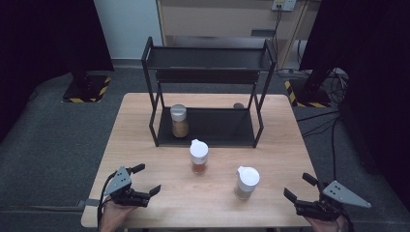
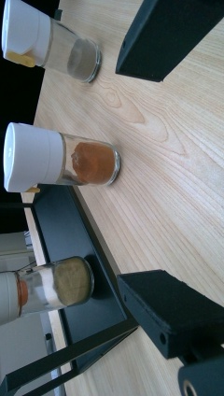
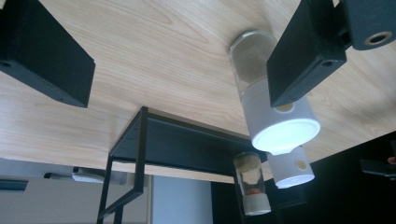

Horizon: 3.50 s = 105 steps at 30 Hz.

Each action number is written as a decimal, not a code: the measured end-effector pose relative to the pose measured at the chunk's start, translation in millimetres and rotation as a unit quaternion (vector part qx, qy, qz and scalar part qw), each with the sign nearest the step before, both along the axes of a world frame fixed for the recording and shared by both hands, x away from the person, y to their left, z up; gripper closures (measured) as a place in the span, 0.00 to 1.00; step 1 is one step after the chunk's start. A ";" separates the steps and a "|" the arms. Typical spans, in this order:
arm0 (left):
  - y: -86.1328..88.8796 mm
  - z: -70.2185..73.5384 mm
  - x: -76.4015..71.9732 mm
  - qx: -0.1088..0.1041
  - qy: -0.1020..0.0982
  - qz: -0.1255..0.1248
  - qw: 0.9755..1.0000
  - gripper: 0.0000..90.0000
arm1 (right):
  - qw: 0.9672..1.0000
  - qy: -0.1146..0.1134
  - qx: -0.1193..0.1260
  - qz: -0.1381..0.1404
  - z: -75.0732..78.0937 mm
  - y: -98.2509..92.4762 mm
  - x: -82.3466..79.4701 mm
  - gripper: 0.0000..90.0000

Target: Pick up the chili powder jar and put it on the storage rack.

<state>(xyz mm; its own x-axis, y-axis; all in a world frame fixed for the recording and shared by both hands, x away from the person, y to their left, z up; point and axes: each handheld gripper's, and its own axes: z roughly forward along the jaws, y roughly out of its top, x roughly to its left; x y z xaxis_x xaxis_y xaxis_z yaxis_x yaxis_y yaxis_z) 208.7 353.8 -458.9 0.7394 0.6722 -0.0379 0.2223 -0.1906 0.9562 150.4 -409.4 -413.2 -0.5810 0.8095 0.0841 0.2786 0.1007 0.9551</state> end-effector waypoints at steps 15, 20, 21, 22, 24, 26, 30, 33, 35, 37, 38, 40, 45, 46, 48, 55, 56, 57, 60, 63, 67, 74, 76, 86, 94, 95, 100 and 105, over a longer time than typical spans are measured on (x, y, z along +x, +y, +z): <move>2.1 -0.5 -1.1 -0.004 -0.002 -0.001 1.000 0.02 | 0.999 -0.013 -0.007 0.032 37.1 29.1 17.2 0.08; 3.2 -1.0 -0.9 -0.007 -0.001 -0.001 1.000 0.02 | 0.999 -0.007 -0.015 0.046 47.7 43.7 27.1 0.08; 3.0 -0.9 -0.7 -0.006 -0.001 -0.002 1.000 0.01 | 0.999 -0.005 -0.017 0.047 49.2 45.8 28.3 0.08; 2.7 -0.8 -0.6 -0.005 -0.001 -0.003 1.000 0.01 | 0.999 -0.004 -0.018 0.050 50.7 48.2 30.4 0.08; 2.6 -0.8 -0.6 -0.005 0.000 -0.003 1.000 0.01 | 0.998 0.001 -0.021 0.055 54.1 53.3 34.1 0.07; 2.8 -0.8 -0.7 -0.006 0.000 -0.003 1.000 0.01 | 0.998 0.006 -0.028 0.058 57.6 59.4 38.1 0.08; 2.7 -0.6 -0.5 -0.006 0.000 -0.005 1.000 0.02 | 0.997 0.013 -0.031 0.064 61.2 67.1 46.1 0.08; 2.6 -0.4 -0.3 -0.006 0.000 -0.006 1.000 0.01 | 0.997 0.017 -0.035 0.069 65.1 74.3 51.6 0.08; 2.4 -0.3 -0.4 -0.005 -0.001 -0.007 1.000 0.02 | 0.997 0.018 -0.037 0.071 67.1 78.8 55.1 0.08; 1.9 0.0 -0.6 -0.003 -0.001 -0.007 1.000 0.02 | 0.996 0.021 -0.037 0.077 68.3 82.1 60.5 0.08; 1.6 0.4 -0.4 -0.002 -0.001 -0.008 1.000 0.02 | 0.996 0.024 -0.038 0.077 69.1 84.5 63.0 0.08; 0.9 0.5 -0.4 0.001 -0.002 -0.009 1.000 0.02 | 0.996 0.027 -0.033 0.081 69.2 88.0 67.8 0.08; 2.4 -0.5 -0.2 -0.005 0.000 -0.008 1.000 0.02 | 0.995 0.031 -0.034 0.090 74.0 102.0 76.9 0.08; 2.5 -0.6 -0.2 -0.005 0.000 -0.008 1.000 0.02 | 0.995 0.031 -0.034 0.092 75.0 105.0 78.8 0.08; 2.8 -0.9 -0.1 -0.006 -0.001 -0.008 1.000 0.02 | 0.994 0.035 -0.038 0.096 77.8 111.4 82.5 0.08; 2.9 -1.0 0.1 -0.006 -0.001 -0.010 1.000 0.02 | 0.992 0.056 -0.043 0.104 87.5 135.9 98.6 0.08; 3.0 -0.9 0.1 -0.006 -0.001 -0.010 1.000 0.02 | 0.992 0.055 -0.044 0.106 88.5 138.8 100.4 0.08; 3.1 -0.9 0.1 -0.006 -0.001 -0.010 1.000 0.02 | 0.991 0.054 -0.045 0.109 89.8 142.1 102.8 0.08; 3.2 -1.0 0.0 -0.007 -0.001 -0.010 1.000 0.02 | 0.991 0.052 -0.049 0.114 92.6 149.8 107.1 0.08; 2.9 -1.0 0.2 -0.006 -0.001 -0.010 1.000 0.02 | 0.990 0.051 -0.051 0.119 94.5 156.6 111.1 0.08; 3.0 -0.8 0.0 -0.006 -0.001 -0.011 1.000 0.02 | 0.990 0.055 -0.055 0.118 96.5 167.9 116.1 0.08; 3.6 -0.7 -0.2 -0.006 -0.002 -0.011 1.000 0.02 | 0.989 0.058 -0.067 0.121 97.2 193.6 123.2 0.08; 3.4 -0.7 -0.2 -0.006 -0.002 -0.011 1.000 0.02 | 0.988 0.061 -0.068 0.122 97.0 200.8 126.2 0.08; 4.1 -0.8 -0.7 -0.007 -0.004 -0.011 1.000 0.02 | 0.987 0.080 -0.087 0.112 94.1 236.9 141.8 0.08; 4.0 -0.6 -1.2 -0.007 -0.005 -0.011 1.000 0.02 | 0.985 0.100 -0.111 0.089 86.1 263.4 151.7 0.08; 4.0 -0.7 -1.2 -0.006 -0.006 -0.011 1.000 0.02 | 0.984 0.105 -0.111 0.088 84.1 266.2 154.0 0.08; 4.2 -0.9 -1.1 -0.007 -0.006 -0.012 1.000 0.02 | 0.982 0.118 -0.121 0.082 76.6 275.3 160.8 0.09; 4.2 -0.9 -1.1 -0.007 -0.007 -0.012 1.000 0.02 | 0.981 0.128 -0.127 0.077 70.7 283.1 165.6 0.10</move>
